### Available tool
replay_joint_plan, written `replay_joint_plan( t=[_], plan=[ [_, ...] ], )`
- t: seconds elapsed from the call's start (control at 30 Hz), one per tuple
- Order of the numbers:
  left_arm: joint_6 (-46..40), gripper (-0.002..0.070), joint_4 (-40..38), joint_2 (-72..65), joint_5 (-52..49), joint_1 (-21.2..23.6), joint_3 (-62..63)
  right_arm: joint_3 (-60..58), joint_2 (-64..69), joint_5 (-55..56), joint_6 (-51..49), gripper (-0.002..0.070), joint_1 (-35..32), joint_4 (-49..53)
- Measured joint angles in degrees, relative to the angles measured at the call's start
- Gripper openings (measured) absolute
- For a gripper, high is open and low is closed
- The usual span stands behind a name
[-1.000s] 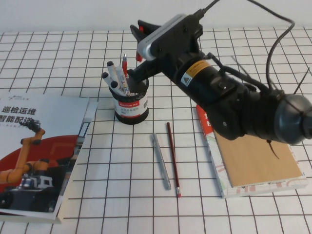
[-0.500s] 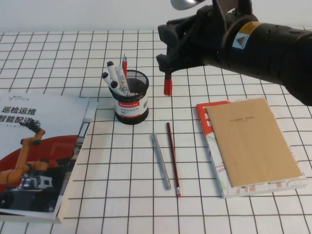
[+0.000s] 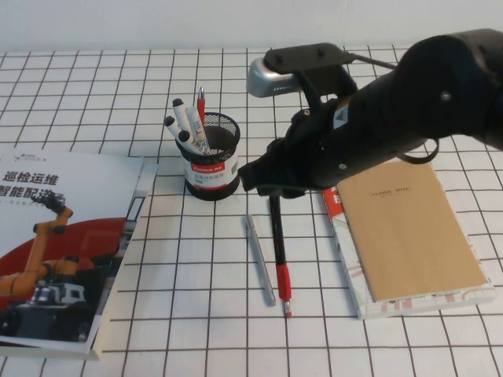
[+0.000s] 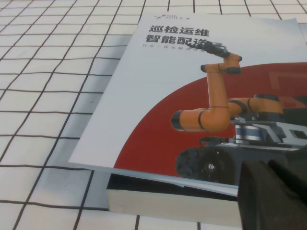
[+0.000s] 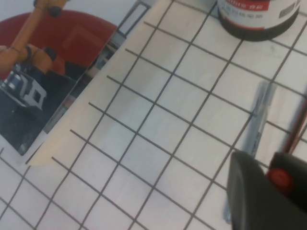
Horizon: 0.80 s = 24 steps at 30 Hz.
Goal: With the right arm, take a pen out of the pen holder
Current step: 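Take a marker out of the pen holder and lay it on the table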
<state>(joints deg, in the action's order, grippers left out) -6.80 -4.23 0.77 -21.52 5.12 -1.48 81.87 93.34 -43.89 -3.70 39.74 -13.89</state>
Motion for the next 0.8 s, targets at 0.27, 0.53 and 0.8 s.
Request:
replay_joint_plan(
  t=[0.27, 0.53, 0.8],
  plan=[
    [0.00, -0.0003, 0.00, 0.00, 0.00, 0.00, 0.00, 8.07, 13.95, -1.82, 2.40, 0.0057, -0.12, -5.83],
    [0.00, -0.0003, 0.00, 0.00, 0.00, 0.00, 0.00, 18.19, 25.95, -7.11, 3.70, 0.0057, -2.01, -6.89],
    [0.00, -0.0003, 0.00, 0.00, 0.00, 0.00, 0.00, 24.29, 31.97, -9.49, 3.70, 0.0057, -2.89, -7.14]
  ],
)
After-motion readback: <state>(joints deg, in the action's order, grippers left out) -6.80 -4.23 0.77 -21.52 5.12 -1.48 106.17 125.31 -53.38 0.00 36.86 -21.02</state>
